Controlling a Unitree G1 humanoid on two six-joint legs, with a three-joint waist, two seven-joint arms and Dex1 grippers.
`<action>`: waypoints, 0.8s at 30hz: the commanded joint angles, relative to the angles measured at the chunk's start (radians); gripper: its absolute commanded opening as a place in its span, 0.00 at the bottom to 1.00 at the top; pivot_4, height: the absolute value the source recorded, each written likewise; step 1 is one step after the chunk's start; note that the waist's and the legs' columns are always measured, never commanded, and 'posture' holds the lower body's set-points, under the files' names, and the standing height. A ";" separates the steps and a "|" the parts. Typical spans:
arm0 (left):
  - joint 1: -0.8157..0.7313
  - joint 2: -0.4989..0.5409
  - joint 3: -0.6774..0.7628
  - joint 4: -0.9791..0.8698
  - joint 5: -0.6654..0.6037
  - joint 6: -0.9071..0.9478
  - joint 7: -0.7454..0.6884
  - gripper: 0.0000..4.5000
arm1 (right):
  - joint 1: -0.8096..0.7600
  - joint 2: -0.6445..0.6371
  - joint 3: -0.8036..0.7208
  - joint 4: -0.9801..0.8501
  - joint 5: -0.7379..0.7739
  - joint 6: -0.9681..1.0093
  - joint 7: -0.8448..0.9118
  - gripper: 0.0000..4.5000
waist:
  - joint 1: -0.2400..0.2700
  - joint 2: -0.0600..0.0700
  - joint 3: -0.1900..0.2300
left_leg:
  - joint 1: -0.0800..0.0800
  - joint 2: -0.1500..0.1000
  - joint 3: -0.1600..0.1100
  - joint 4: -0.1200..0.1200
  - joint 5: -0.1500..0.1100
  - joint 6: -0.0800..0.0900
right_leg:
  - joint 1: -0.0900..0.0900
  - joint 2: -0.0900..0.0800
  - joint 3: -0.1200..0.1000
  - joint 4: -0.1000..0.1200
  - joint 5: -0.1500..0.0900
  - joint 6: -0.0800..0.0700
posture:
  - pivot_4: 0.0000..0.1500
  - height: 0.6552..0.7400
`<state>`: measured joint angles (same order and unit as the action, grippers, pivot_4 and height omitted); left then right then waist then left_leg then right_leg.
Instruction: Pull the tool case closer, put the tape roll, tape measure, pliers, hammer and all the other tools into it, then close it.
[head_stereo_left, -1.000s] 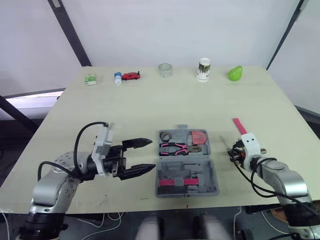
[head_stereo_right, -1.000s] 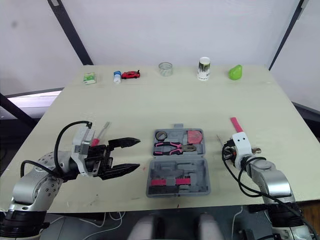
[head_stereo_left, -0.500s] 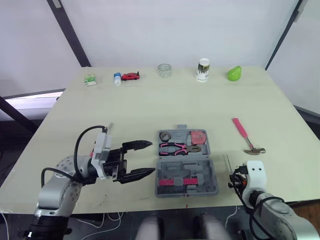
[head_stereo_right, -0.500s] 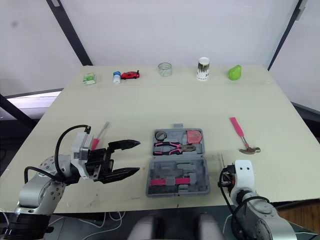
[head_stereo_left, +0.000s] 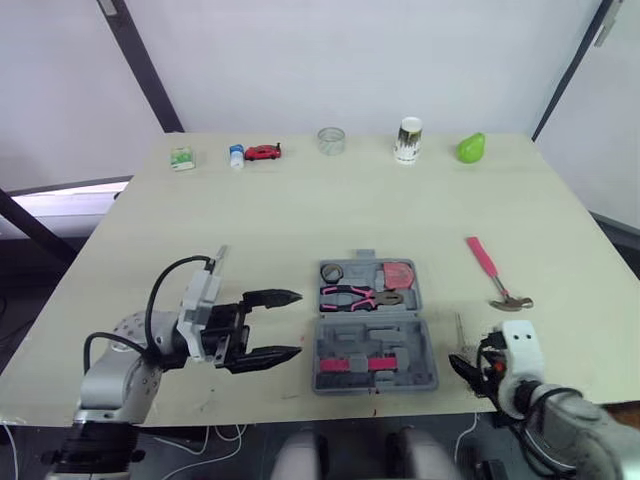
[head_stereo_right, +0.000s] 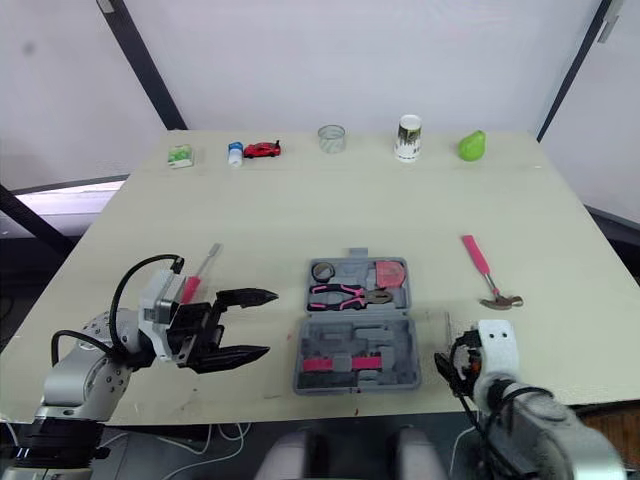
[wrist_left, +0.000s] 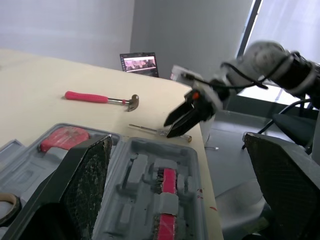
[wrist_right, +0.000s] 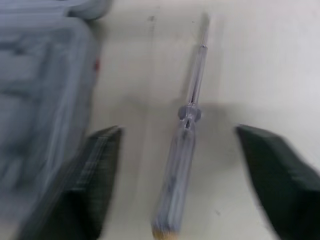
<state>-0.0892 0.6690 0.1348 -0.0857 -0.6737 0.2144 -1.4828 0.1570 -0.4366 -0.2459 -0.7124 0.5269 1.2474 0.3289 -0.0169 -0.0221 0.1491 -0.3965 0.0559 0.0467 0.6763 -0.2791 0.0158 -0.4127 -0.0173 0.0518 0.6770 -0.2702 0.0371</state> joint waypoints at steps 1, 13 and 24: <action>-0.005 -0.009 -0.003 -0.009 -0.011 -0.014 -0.013 1.00 | -0.065 -0.209 -0.033 -0.029 0.104 0.032 0.194 0.98 | -0.001 0.001 0.001 | 0.000 0.000 0.000 0.000 0.000 0.000 | 0.000 0.000 0.000 0.000 0.000 0.000 | 1.00 1.00; 0.029 -0.016 -0.010 -0.030 -0.017 -0.020 -0.025 1.00 | -0.584 -0.652 0.596 0.714 -0.475 -1.445 1.235 0.98 | -0.012 0.001 0.006 | 0.000 0.001 0.001 -0.001 0.000 0.000 | 0.002 0.000 -0.003 -0.004 0.000 0.000 | 1.00 1.00; 0.101 0.009 0.045 -0.096 -0.032 -0.013 0.009 1.00 | -0.933 -0.390 0.873 1.236 -0.702 -1.931 1.276 0.98 | -0.013 0.002 0.008 | -0.001 0.001 0.000 0.000 0.000 0.000 | 0.000 -0.001 -0.004 0.000 0.000 -0.001 | 1.00 1.00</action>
<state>0.0059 0.6663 0.1562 -0.1466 -0.6835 0.2050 -1.4767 -0.7557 -0.8206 0.6275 0.4940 -0.1550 -0.6459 1.6047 -0.0303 -0.0205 0.1573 -0.3968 0.0570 0.0469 0.6768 -0.2790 0.0158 -0.4128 -0.0183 0.0485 0.6777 -0.2700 0.0364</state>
